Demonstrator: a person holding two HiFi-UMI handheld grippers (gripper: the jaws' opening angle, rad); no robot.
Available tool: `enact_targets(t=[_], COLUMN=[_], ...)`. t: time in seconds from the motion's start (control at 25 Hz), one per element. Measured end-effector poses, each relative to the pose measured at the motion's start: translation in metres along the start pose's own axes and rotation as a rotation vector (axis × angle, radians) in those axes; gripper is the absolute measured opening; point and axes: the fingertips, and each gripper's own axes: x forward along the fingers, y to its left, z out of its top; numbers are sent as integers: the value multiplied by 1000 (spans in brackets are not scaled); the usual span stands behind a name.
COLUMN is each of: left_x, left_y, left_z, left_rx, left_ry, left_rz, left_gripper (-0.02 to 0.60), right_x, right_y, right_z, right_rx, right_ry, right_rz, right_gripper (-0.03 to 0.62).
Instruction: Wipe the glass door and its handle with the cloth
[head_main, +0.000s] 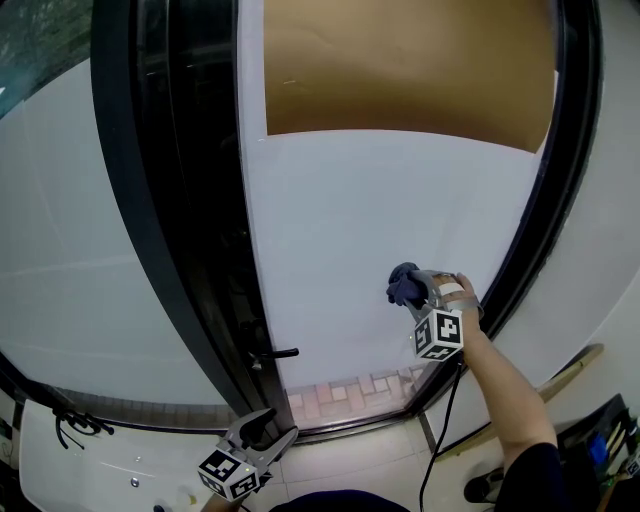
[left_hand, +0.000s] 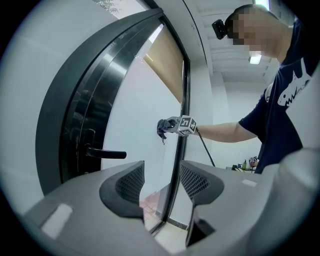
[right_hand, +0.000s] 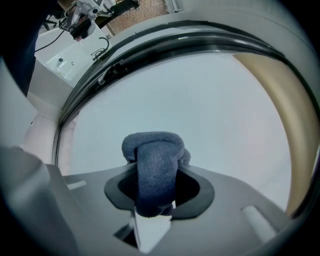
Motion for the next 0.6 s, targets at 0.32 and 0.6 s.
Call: enact_targets(t=[0.32,0.6], left_x=[-5,-14], left_y=[-3,-4], left_z=[-2,-1], left_rx=[-3,-4], left_ry=[-1,-4], left_rz=[5,27], left_gripper=[221,221], right_x=[-18,-17], right_y=[-6,32], right_z=[36,206], right_rx=[86,27], right_ry=[-86,-386], right_rz=[-34,54], right_gripper=[133,133])
